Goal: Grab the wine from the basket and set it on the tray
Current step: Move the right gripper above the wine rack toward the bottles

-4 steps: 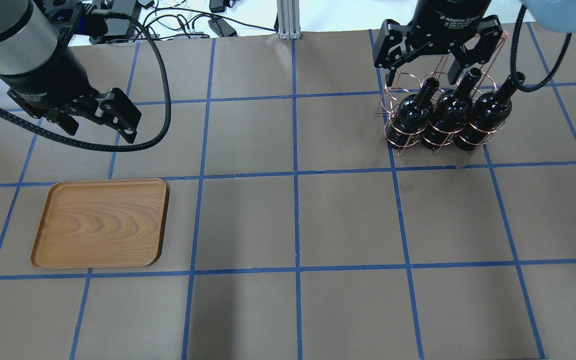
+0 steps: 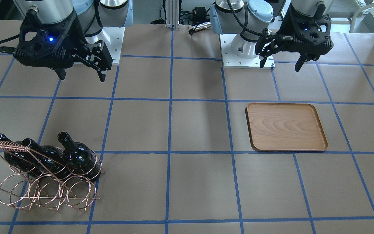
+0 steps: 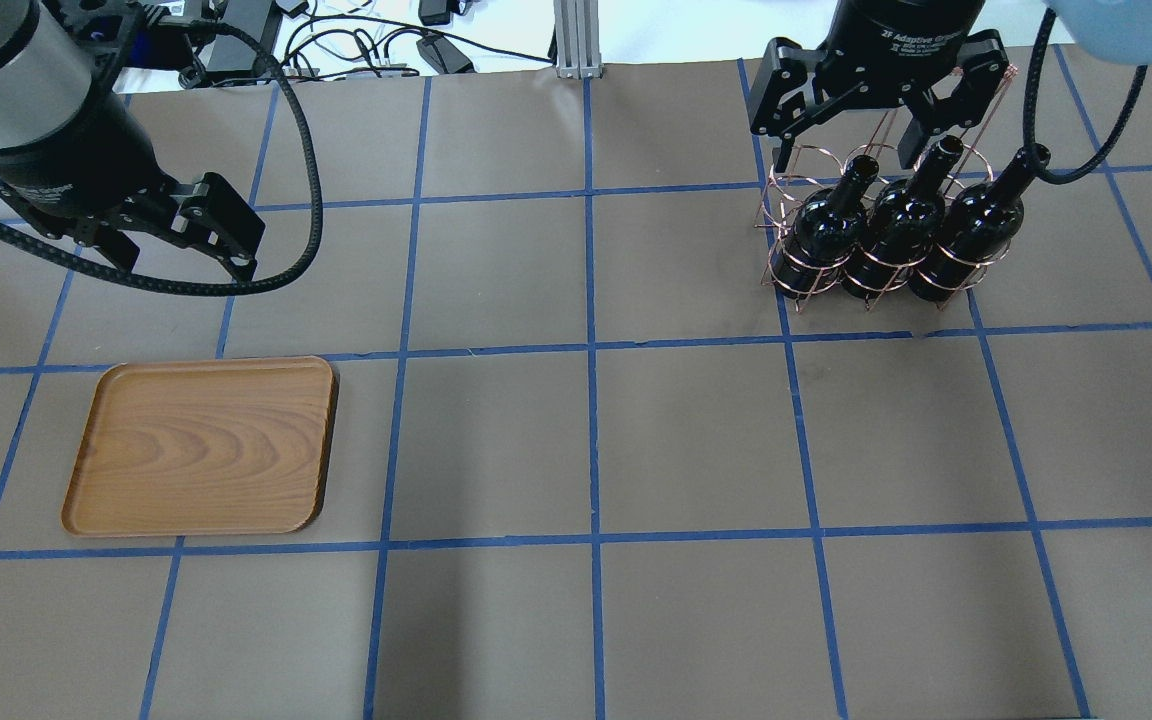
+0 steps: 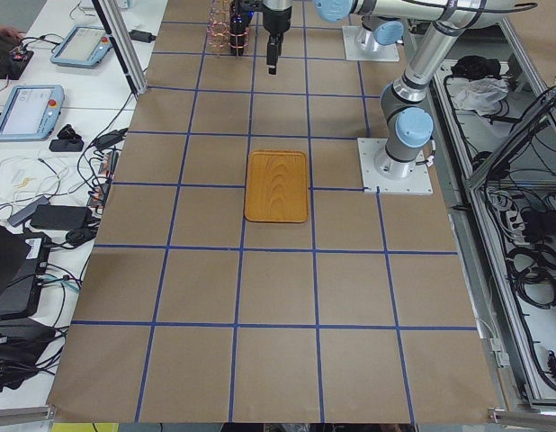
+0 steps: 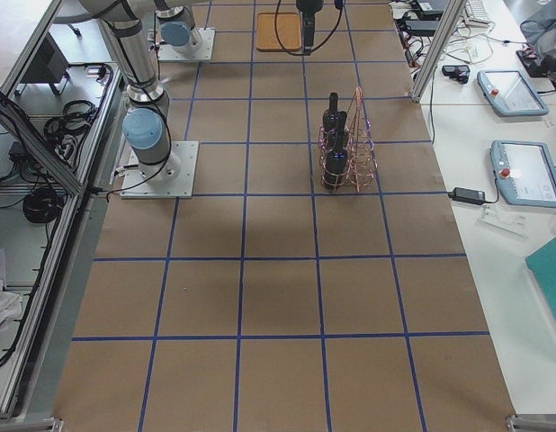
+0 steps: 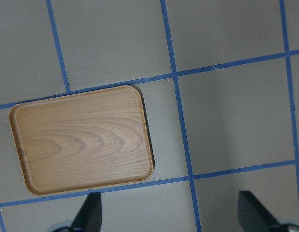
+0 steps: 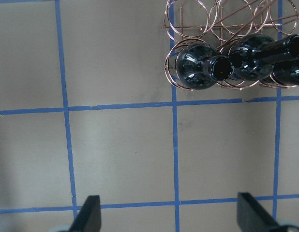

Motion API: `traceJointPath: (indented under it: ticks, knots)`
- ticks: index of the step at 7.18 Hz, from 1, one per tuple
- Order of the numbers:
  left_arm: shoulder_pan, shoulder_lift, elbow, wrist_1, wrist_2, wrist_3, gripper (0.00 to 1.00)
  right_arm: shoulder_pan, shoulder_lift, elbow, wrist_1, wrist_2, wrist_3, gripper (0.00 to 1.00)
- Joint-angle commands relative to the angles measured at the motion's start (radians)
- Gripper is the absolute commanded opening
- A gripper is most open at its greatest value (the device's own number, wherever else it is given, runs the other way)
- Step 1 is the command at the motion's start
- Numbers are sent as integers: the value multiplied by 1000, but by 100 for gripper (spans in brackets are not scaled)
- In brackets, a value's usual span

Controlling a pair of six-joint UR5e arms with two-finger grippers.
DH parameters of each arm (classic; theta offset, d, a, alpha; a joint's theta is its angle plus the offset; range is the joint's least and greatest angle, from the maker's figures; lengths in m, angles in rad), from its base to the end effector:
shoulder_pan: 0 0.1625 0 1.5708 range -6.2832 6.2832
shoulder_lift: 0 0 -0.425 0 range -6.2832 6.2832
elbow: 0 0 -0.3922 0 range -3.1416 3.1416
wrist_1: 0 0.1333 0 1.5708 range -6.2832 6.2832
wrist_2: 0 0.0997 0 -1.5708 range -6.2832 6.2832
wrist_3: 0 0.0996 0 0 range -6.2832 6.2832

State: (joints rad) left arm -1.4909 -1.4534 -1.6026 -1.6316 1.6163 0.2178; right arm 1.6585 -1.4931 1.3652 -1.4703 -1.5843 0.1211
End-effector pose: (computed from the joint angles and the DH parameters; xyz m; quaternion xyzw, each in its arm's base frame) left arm -0.0930 -0.4520 0.5211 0.0686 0.9973 -0.0089 0.0243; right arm 0.1774 -0.5108 0.5394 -0.0168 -0.9997 0.0143 0.0053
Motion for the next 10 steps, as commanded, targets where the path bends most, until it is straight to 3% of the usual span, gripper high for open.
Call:
traceJointPath:
  ticks: [1,4,5,6,8,10]
  knots:
    - [4,1,-2,-1,1,0,100,0,2,0,-18,18,2,100]
    - [9,1,-5,3,1,0,100,-9,5,8,-19,-8,-7,100]
    - [9,1,-5,3,1,0,100,-19,20,12,-77,-8,-8,100]
    - [8,1,-5,4,-1,0,100,-60,45,12,-138,-11,-14,100]
    - [8,1,-5,4,-1,2,100,-176,86,-1,-145,3,-79,100]
    - [9,1,-5,1,-1,0,100,-192,183,-55,-189,-2,-81,100]
